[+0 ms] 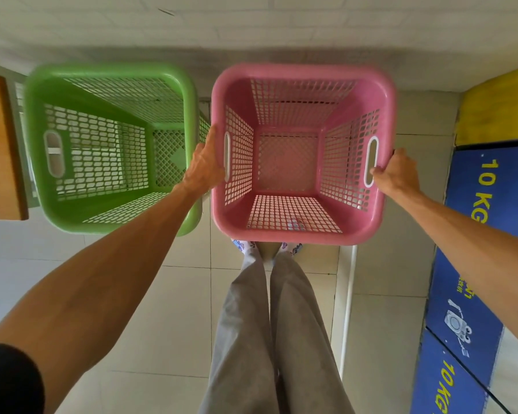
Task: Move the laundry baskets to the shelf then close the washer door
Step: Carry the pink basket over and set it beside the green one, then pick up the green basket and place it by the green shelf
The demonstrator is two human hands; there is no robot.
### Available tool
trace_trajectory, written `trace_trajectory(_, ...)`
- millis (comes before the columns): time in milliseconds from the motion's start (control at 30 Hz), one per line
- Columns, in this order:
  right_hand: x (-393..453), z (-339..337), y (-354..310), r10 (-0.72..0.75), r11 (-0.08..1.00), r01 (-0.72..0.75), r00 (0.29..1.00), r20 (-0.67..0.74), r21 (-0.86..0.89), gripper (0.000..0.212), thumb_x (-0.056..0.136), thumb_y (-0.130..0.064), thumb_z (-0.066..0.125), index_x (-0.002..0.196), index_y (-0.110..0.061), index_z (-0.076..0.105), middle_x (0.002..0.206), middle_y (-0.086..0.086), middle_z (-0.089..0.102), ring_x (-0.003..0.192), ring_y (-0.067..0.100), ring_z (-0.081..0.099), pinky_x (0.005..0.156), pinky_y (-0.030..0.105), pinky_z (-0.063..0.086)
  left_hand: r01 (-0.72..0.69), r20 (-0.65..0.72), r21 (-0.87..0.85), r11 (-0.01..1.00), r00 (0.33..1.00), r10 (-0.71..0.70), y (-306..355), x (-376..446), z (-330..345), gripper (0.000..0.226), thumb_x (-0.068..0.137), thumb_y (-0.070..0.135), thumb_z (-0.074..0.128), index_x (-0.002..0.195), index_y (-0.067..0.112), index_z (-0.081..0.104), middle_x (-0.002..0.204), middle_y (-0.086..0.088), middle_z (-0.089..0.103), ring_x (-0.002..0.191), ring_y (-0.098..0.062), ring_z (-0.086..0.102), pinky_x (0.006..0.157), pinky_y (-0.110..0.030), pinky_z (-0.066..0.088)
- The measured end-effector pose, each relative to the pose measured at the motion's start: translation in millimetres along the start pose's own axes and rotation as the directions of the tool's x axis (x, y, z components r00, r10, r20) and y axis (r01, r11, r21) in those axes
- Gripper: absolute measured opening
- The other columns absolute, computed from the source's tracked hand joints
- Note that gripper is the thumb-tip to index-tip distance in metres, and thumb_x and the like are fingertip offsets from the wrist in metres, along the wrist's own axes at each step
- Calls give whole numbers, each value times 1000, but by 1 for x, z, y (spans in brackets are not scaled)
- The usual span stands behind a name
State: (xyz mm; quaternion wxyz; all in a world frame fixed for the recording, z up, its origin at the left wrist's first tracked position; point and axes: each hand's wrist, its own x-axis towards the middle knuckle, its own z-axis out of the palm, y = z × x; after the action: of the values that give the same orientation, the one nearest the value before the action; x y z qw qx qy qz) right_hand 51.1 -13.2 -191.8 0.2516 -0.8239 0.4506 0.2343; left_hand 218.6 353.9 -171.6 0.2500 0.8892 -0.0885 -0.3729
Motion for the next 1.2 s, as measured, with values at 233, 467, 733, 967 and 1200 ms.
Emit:
trace_trajectory(233, -58, -22, -46, -122, 989, 114, 989, -84, -92, 71, 85, -34, 71, 140, -9, 33, 132, 24, 46, 115, 42, 52, 90, 52, 52, 21, -87, 124, 992, 996, -10, 14, -32, -36, 90, 85, 34, 64, 156, 28, 9, 134, -20, 41, 109, -31, 49, 87, -54, 52)
trace_trajectory(467, -133, -21, -147, -232, 953, 247, 967, 104, -176, 90, 87, -56, 59, 153, -11, 17, 155, 26, 26, 142, 44, 29, 114, 59, 28, 169, -182, 147, 975, 973, -141, -22, -79, -126, 105, 79, 65, 61, 157, 31, 0, 157, -23, 21, 141, -44, 27, 109, -62, 32)
trace_trajectory(733, -181, 63, -286, -237, 964, 249, 963, 126, -91, 87, 89, -49, 60, 154, -12, 16, 150, 26, 30, 134, 43, 40, 108, 54, 39, 216, -182, 229, 949, 967, -176, -190, -83, -226, 110, 77, 67, 64, 156, 29, -4, 164, -20, 1, 147, -47, 11, 113, -68, 20)
trace_trajectory(967, -196, 152, -379, -326, 940, 338, 928, 179, -43, 75, 89, -34, 65, 149, -15, 24, 142, 24, 41, 121, 41, 54, 97, 47, 50, 272, -152, 243, 931, 959, -240, -306, -51, -281, 105, 79, 53, 69, 155, 25, 1, 156, -26, 21, 139, -50, 27, 109, -66, 29)
trace_trajectory(1200, -184, 194, -399, -211, 963, 222, 974, 80, -156, 78, 86, -15, 70, 148, -16, 21, 137, 30, 39, 96, 35, 63, 71, 37, 59, 220, -95, -4, 976, 971, -219, -329, -13, -278, 105, 79, 37, 74, 155, 25, 2, 130, -25, 47, 111, -44, 54, 81, -59, 55)
